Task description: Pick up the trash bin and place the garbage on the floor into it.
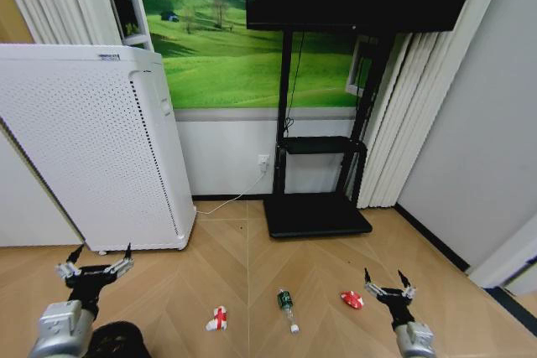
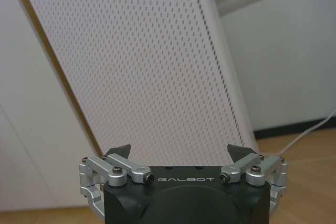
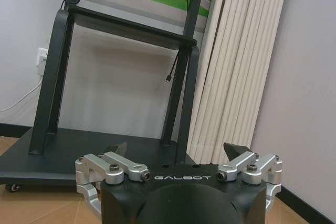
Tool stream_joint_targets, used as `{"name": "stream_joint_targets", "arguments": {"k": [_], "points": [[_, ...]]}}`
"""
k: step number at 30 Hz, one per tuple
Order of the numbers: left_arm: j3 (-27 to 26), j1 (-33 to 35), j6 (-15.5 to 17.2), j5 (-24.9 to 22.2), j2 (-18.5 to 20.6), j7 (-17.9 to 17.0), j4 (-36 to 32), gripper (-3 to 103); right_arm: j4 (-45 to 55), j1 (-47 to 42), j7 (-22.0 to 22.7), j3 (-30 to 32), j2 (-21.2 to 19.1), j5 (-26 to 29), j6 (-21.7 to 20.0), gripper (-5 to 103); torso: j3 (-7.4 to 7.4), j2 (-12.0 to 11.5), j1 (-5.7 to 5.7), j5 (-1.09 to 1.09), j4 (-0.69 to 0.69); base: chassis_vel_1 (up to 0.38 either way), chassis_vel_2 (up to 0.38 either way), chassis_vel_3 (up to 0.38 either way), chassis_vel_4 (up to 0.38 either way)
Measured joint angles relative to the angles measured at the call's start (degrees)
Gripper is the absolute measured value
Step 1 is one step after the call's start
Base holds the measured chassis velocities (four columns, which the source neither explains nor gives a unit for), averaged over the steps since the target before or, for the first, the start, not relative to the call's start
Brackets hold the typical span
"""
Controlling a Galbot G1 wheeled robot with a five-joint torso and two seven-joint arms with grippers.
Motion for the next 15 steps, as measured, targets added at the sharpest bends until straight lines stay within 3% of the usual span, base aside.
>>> {"name": "stream_joint_targets", "arguments": {"k": [3,8,12,15], "points": [[-0.88,2.52,3.94,-1.86,-0.44,-0.47,0.63,100,-0.46,0.69,0.00,-0.30,-0.09,0.20,-0.17,100,0.02,0.03,0.00,0.01,0.00,0.000,0.000,0.000,0.000],[-1.98,4.20,7.31,-2.15,-0.66,1.58,1.83,100,-0.90,1.16,-0.01,-0.67,-0.04,0.28,-0.29,100,0.04,0.05,0.01,0.01,0.00,0.000,0.000,0.000,0.000],[-2.38,4.76,7.56,0.37,0.20,7.44,7.55,101,-1.48,1.60,-0.04,-1.16,0.10,0.28,-0.34,100,0.06,0.06,0.01,-0.01,0.00,0.000,0.000,0.000,0.000],[-2.34,4.85,7.28,0.90,0.80,10.95,10.00,96,-1.77,1.79,-0.06,-1.31,0.13,0.27,-0.37,100,0.07,0.08,0.02,0.00,0.00,0.000,0.000,0.000,0.000]]}}
